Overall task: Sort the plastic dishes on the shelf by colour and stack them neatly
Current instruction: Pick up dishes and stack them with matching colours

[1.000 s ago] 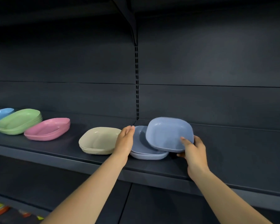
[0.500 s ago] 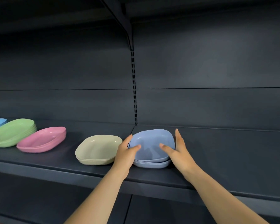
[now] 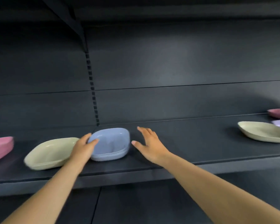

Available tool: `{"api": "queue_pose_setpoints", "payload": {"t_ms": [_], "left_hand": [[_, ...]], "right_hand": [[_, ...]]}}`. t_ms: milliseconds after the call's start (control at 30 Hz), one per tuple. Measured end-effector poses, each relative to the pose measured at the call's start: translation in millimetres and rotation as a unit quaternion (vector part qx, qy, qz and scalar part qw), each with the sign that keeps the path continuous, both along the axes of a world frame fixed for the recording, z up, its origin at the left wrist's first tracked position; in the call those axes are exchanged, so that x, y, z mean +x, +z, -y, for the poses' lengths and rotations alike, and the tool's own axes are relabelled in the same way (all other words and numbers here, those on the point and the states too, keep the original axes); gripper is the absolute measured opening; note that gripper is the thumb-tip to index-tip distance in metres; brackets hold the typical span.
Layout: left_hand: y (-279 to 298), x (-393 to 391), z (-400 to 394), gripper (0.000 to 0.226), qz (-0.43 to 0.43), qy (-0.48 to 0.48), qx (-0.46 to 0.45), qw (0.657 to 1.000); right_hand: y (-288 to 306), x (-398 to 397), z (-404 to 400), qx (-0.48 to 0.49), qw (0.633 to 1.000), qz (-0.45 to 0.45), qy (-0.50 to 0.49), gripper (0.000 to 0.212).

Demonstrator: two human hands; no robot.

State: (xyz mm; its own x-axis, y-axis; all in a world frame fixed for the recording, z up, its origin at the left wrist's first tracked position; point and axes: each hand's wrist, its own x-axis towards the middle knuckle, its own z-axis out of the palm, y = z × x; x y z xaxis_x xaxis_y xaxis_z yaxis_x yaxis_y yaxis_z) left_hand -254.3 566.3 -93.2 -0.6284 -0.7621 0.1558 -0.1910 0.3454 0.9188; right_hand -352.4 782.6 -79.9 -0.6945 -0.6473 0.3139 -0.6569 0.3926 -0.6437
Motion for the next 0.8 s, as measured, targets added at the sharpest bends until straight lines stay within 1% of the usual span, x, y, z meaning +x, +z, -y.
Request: {"api": "queue_pose_setpoints", "payload": {"t_ms": [67,167,233,367,467,567,667,700,800], "left_hand": [[13,-2,-1,0.054,0.039,0.0,-0.049,0.998],[40,-15,-27,0.054,0.1,-0.008,-0.135,0.986],[59,-30,-54,0.055,0.119,-0.042,-0.182,0.975],[78,-77,-123,0.056,0.126,-0.118,-0.234,0.957],[76,-119,-191,0.06,0.121,-0.199,-0.209,0.95],[63,-163,-261,0.063,0.144,-0.268,-0.207,0.93],[49,-213,-324,0.065,0.153,-0.302,-0.181,0.923],[45,-231,-343,0.067,0.157,-0.307,-0.166,0.924],[32,-283,-396,0.074,0.17,-0.312,-0.069,0.932]], "right_hand": [[17,-13,-52,0.065,0.991,-0.114,-0.009,0.062],[43,-39,-135,0.147,0.967,-0.2,-0.051,0.063],[54,-57,-187,0.185,0.954,-0.214,-0.096,0.065],[66,-92,-282,0.243,0.928,-0.208,-0.19,0.067],[70,-120,-349,0.265,0.914,-0.187,-0.246,0.065],[70,-156,-410,0.27,0.911,-0.147,-0.273,0.066],[68,-199,-459,0.281,0.911,-0.154,-0.261,0.065],[68,-212,-473,0.281,0.916,-0.147,-0.246,0.063],[63,-254,-510,0.273,0.932,-0.115,-0.208,0.06]]}}
